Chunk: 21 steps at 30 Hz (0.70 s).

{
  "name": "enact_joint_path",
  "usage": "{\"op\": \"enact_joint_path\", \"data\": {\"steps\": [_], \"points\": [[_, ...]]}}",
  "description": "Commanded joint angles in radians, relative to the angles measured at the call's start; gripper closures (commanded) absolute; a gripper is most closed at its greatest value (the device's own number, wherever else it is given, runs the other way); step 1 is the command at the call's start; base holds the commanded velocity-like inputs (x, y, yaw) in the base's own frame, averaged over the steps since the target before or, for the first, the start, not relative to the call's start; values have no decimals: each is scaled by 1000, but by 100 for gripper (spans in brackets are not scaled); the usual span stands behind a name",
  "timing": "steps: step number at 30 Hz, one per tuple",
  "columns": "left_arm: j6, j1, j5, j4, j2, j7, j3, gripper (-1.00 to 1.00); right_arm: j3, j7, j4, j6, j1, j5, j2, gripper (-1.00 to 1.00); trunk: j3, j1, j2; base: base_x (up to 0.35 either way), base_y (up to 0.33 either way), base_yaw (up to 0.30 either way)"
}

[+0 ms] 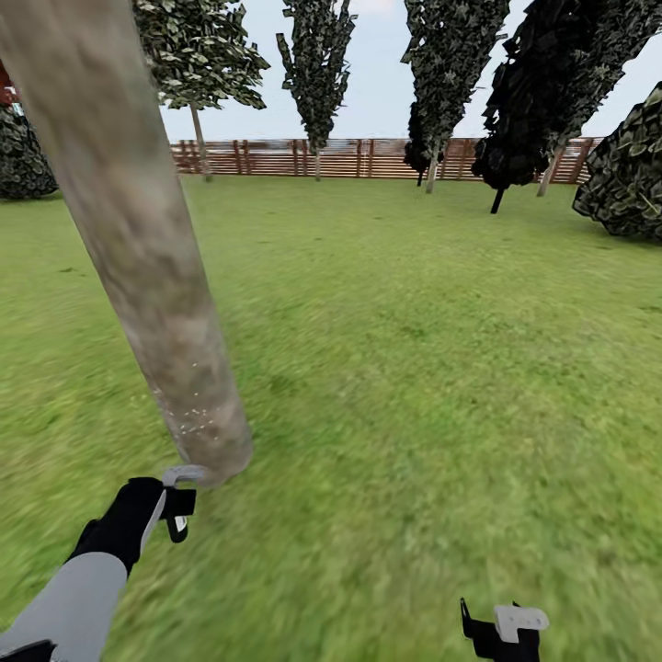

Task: In the garden, pick up the pesticide atomizer on the floor and spray pesticide onto both trees until each tree trunk is fully covered.

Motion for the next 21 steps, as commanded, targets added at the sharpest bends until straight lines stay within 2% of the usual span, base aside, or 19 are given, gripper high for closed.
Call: {"op": "enact_joint_path", "data": {"steps": [1, 3, 6, 7, 9, 12, 16, 21], "points": [[-1, 0, -6, 2, -5, 1, 0, 100, 0, 0, 0, 0, 0, 0, 0, -100, 0, 0, 0, 191, -215, 0], [-1, 0, -7, 5, -17, 1, 0, 100, -1, 0, -1, 0, 0, 0, 0, -100, 0, 0, 0, 190, -215, 0], [-1, -1, -8, 6, -12, 1, -3, 100, -1, 0, -1, -1, 0, 0, 0, -100, 0, 0, 0, 138, -233, 0], [-1, 0, -8, 7, -5, 1, -1, 100, -1, 0, -1, -1, 0, 0, 0, -100, 0, 0, 0, 53, -255, 0], [-1, 2, -8, 8, 26, 4, 3, 100, -1, 1, -1, 0, 0, 0, 0, -100, 0, 0, 0, -56, -265, 0], [-1, 2, -7, 7, 39, 6, 7, 100, -1, 1, -1, 0, 0, -1, 0, -100, 0, 0, 0, -122, -267, 0], [-6, 1, -2, 7, 41, 66, 9, 100, -1, 0, -1, -1, 0, -1, 1, -100, 0, 0, 0, -75, -268, 97], [-7, 1, 5, 3, 17, 73, 13, 100, -1, 0, -1, 0, 0, -1, 1, -100, 0, 0, 0, 13, -272, 272]]}}
